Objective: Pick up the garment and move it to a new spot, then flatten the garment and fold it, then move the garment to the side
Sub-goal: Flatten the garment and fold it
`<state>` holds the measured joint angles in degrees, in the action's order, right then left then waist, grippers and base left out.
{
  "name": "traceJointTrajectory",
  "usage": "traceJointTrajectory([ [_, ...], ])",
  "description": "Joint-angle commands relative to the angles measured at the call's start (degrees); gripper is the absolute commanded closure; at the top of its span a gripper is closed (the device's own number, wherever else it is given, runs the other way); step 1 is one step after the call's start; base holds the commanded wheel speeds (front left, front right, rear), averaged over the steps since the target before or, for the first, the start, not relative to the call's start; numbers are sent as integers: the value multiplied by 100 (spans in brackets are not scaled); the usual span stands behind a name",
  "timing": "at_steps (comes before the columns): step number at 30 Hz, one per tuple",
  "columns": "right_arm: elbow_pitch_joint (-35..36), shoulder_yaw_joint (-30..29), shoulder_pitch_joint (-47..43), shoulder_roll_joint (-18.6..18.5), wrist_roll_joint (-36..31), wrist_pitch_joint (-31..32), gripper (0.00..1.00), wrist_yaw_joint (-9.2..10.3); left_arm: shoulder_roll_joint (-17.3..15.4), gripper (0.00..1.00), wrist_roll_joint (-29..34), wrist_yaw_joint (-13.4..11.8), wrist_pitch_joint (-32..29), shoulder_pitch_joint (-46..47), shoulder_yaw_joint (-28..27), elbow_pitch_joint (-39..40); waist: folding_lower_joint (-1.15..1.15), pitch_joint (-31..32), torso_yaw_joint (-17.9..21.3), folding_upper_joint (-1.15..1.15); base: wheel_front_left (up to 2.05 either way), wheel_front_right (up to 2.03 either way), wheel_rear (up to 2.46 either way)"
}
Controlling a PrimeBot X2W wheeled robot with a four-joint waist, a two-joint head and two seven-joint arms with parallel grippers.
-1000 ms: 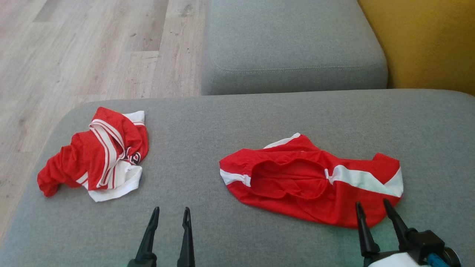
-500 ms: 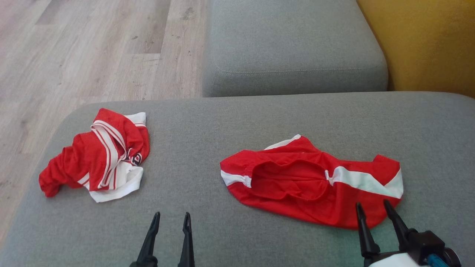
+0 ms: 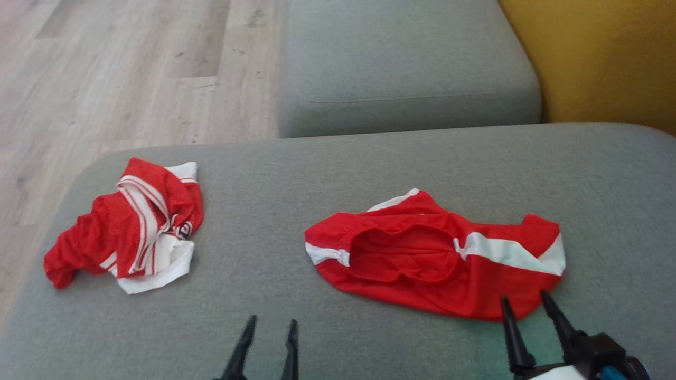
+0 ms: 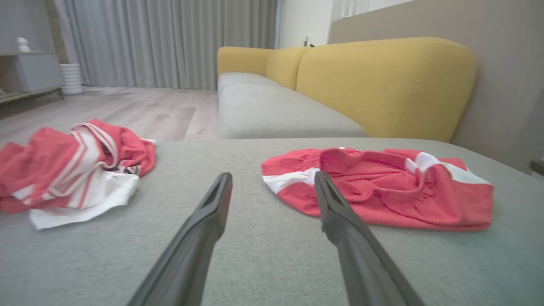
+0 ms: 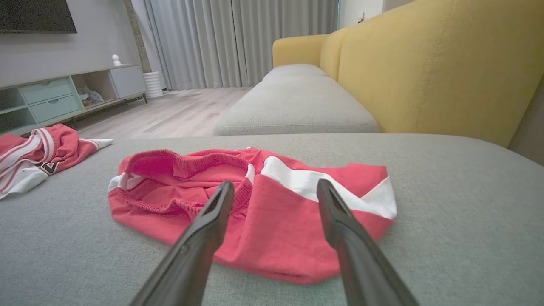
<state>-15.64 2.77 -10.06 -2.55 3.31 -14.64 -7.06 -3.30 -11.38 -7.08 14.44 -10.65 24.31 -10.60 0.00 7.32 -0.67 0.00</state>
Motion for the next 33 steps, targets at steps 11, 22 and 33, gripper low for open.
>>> traceJointTrajectory([
  [11,284,304,378,-32,-180,-36,0,-43,42,0,-643,407,56,1647,949,-720,0,-451,1080,0,0,0,0],
  [22,351,440,727,-32,-129,-36,0,-43,42,0,-2369,452,-129,3871,2281,-2066,0,-1276,2119,0,0,0,0],
  [33,329,592,1002,-32,69,-36,0,-43,42,0,-4515,627,-482,4843,3002,-3036,0,-1668,2503,0,0,0,0],
])
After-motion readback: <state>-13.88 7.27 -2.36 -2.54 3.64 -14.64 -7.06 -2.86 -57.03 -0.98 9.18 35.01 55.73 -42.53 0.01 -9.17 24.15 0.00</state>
